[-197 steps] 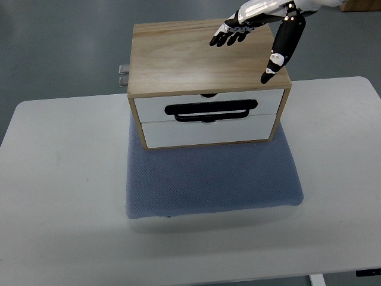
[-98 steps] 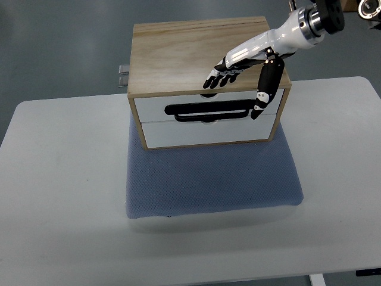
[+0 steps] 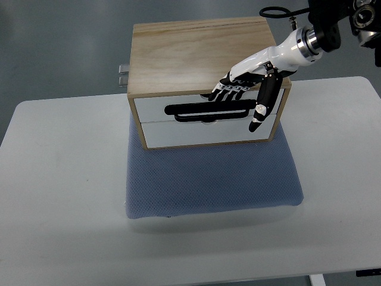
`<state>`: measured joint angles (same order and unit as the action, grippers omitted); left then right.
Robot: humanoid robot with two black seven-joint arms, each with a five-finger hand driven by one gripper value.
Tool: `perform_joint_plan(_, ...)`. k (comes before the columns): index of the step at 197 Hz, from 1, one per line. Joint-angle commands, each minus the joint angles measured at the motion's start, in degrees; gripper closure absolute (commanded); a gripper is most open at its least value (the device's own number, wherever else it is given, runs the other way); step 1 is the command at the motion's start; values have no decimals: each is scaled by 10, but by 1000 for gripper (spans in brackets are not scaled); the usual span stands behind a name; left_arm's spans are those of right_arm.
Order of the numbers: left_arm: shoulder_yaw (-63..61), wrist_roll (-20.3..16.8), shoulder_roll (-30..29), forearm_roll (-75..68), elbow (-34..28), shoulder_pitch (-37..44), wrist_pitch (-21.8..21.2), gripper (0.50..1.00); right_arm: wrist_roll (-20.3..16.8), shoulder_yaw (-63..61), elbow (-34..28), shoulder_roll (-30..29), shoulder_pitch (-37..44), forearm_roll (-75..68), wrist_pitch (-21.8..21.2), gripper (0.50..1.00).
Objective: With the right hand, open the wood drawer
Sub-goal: 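Lower the right hand in front of the upper drawer's black handle, then hook the right hand's fingers around the upper drawer's black handle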
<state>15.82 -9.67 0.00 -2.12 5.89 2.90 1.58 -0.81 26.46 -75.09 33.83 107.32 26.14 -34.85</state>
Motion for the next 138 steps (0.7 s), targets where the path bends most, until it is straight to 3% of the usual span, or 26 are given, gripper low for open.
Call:
perform_joint_plan(1,0,0,0,0,0,0,0,500,-4,1,-1,-3,-5,-14,22,566)
perform_joint_plan(41,0,0,0,0,0,0,0,500,-4,1,-7,-12,-23,-39,64,566)
perform_joint_plan(138,0,0,0,-1,0,0,0,500,-3,0,-6,-17,-50,-41,78,562)
